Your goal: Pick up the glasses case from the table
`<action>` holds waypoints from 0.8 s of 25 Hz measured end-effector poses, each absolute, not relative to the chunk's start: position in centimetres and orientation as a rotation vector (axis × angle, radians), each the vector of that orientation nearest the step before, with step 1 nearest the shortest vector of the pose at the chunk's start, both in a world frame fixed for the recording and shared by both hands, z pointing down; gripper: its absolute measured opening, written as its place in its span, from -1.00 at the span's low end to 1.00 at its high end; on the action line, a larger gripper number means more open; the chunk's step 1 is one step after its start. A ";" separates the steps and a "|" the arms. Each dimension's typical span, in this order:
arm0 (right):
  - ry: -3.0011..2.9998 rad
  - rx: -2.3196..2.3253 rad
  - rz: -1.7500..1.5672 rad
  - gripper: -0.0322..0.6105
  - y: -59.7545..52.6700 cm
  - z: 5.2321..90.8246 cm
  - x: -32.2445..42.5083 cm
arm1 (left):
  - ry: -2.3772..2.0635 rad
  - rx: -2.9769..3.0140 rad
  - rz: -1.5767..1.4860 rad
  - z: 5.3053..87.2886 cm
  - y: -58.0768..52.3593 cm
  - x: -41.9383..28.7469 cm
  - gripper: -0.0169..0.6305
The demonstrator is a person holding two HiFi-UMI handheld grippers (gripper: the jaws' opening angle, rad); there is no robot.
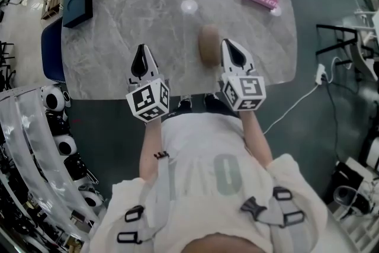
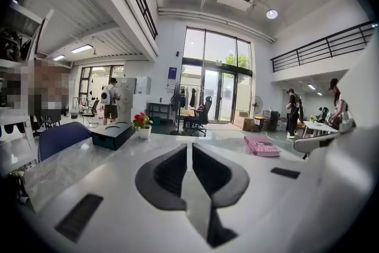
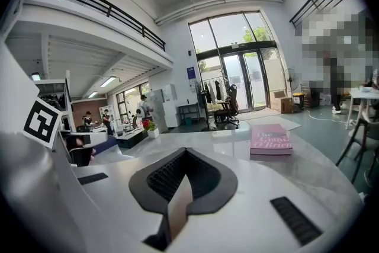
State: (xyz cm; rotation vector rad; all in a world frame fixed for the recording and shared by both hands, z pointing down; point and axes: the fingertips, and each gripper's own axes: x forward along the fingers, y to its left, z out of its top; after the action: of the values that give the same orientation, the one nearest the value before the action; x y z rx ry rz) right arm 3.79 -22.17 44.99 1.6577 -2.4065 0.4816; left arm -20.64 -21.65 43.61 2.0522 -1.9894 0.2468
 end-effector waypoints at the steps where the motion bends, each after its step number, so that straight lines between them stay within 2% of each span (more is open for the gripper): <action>1: -2.404 1.661 0.485 -0.90 -22.2 45.1 4.0 | -1.977 2.050 0.242 43.8 -21.9 -20.6 -0.89; 6: -2.392 1.667 0.486 -0.90 -22.2 45.0 4.9 | -1.982 2.005 0.168 44.2 -22.0 -21.0 -0.28; 9: -2.384 1.658 0.494 -0.89 -22.2 45.2 5.3 | -2.080 1.954 0.197 43.9 -21.8 -22.2 0.01; 14: -2.371 1.658 0.510 -0.89 -22.3 45.5 5.7 | -2.061 1.868 0.252 45.6 -22.0 -23.6 0.19; 20: -2.366 1.660 0.509 -0.90 -22.4 45.8 6.0 | -2.038 1.833 0.242 46.8 -22.2 -23.4 0.27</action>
State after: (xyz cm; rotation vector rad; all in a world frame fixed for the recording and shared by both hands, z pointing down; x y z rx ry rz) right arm 6.02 -22.38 45.81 1.6601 -2.3657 0.5091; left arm -23.45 -22.23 46.83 1.8326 -2.0381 0.2424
